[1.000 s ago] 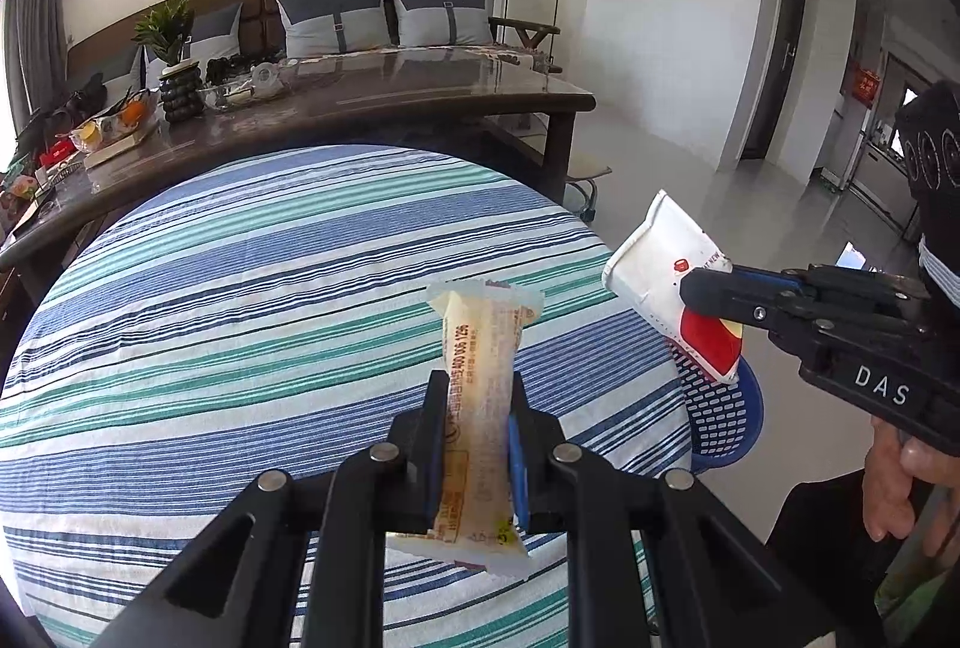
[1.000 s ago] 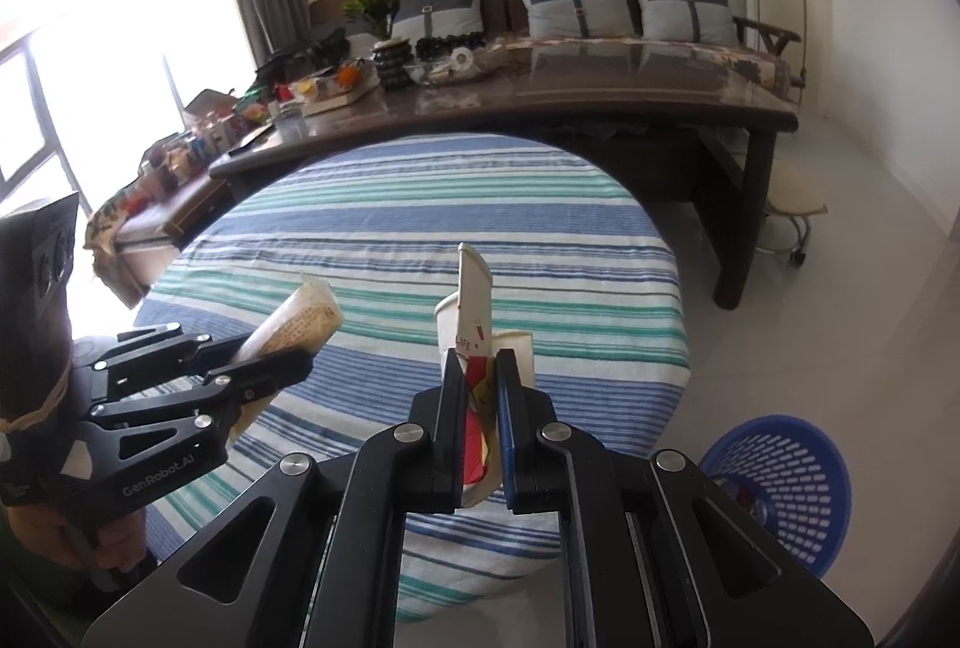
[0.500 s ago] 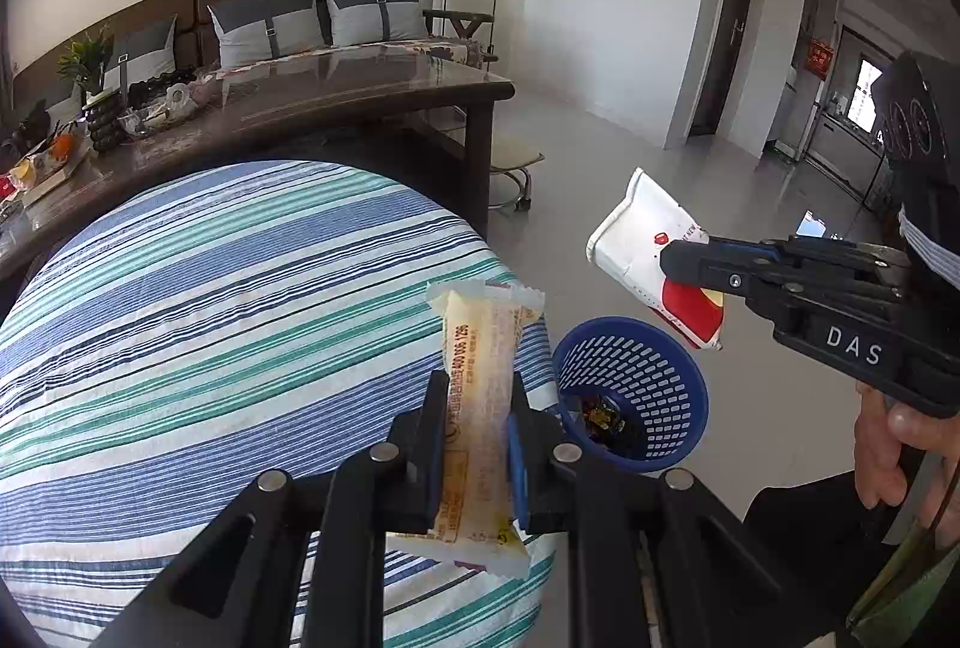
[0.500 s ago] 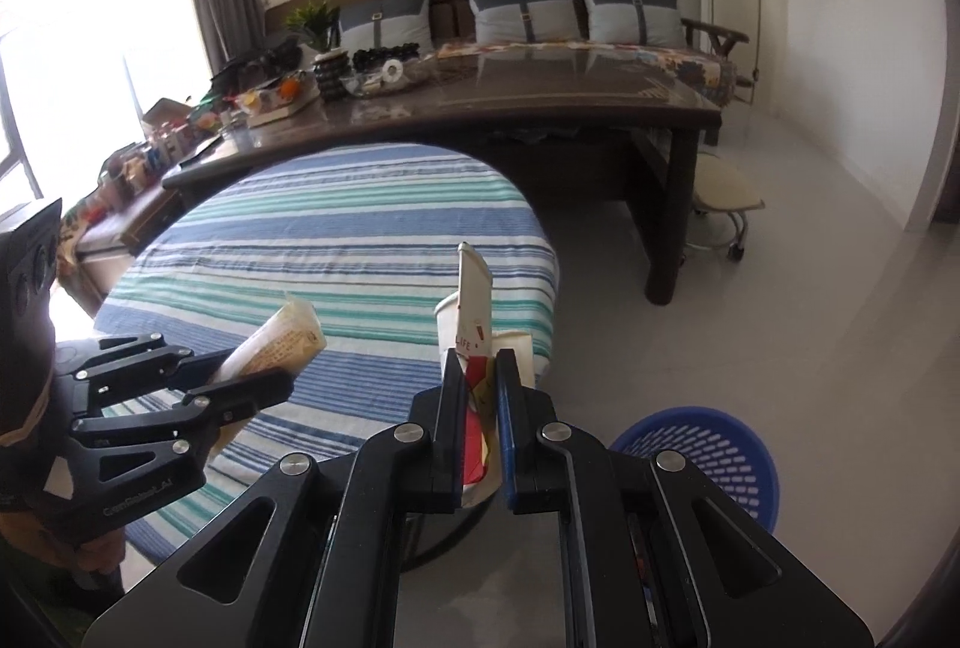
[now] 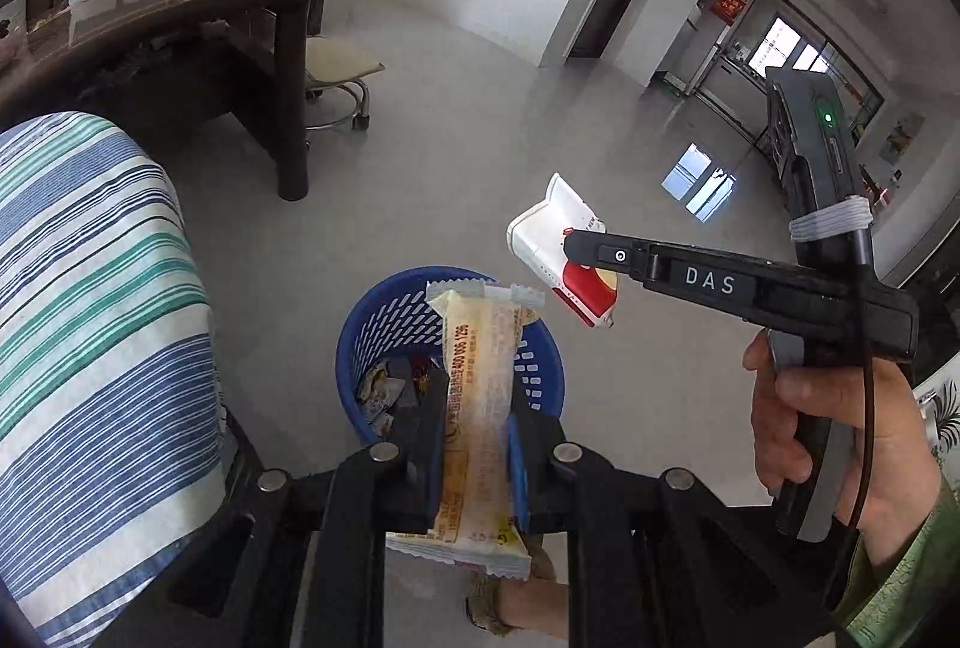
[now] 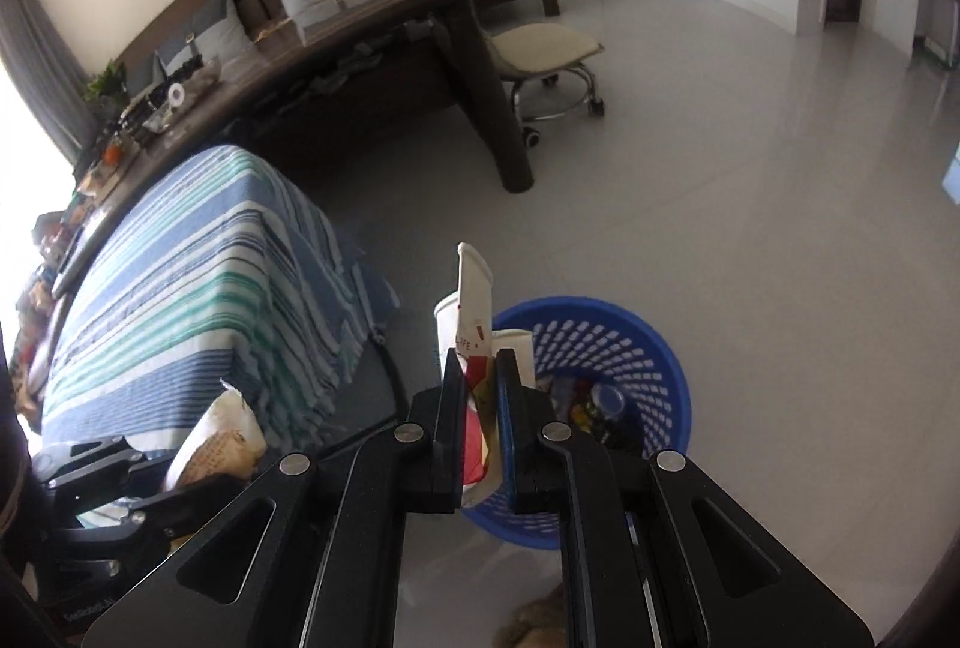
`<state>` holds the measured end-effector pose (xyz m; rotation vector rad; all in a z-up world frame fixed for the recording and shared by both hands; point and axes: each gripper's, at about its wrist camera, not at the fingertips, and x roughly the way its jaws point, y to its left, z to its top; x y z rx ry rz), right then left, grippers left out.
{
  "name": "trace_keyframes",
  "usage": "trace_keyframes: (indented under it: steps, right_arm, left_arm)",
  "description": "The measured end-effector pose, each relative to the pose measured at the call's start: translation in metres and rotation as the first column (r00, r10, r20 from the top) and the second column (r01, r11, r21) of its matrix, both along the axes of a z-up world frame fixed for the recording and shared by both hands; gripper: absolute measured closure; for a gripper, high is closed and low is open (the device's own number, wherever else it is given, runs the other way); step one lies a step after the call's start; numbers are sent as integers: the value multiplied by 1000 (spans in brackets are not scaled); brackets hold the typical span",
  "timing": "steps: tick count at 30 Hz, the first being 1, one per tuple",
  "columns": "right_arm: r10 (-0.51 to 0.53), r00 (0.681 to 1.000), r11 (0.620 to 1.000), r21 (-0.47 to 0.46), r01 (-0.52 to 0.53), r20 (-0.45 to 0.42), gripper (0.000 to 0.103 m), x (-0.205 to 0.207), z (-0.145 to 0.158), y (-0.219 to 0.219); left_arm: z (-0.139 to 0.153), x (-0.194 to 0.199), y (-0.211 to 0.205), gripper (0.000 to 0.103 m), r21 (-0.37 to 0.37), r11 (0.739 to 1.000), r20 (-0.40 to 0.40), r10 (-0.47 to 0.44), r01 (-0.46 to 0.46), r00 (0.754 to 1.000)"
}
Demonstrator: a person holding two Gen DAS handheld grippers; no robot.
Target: Collect trash
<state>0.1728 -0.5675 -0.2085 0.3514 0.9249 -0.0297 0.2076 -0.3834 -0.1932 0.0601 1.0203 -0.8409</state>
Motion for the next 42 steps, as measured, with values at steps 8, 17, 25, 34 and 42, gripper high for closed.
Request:
trace_keyframes:
  steps: [8, 17, 25, 34, 42]
  right_arm:
    - [-101, 991, 983, 144, 112, -84, 90, 19, -45, -61]
    - [-213, 971, 948, 219, 232, -107, 39, 11, -59, -101]
    - [-312, 950, 942, 137, 306, 21, 0, -54, 4, -77]
    - [-274, 961, 949, -157, 274, 21, 0, -135, 20, 13]
    - [-223, 973, 959, -165, 230, 63, 0, -171, 48, 46]
  left_arm:
    - [-50, 34, -59, 73, 12, 998, -56, -64, 64, 996]
    - [-36, 31, -66, 47, 41, 999, 103, 5, -9, 995]
    - [37, -41, -20, 12, 12, 1000, 238, -2, 0, 971]
    - [75, -109, 20, 0, 80, 992, 389, 60, -99, 919]
    - [84, -127, 40, 0, 116, 984, 387, 81, -136, 918]
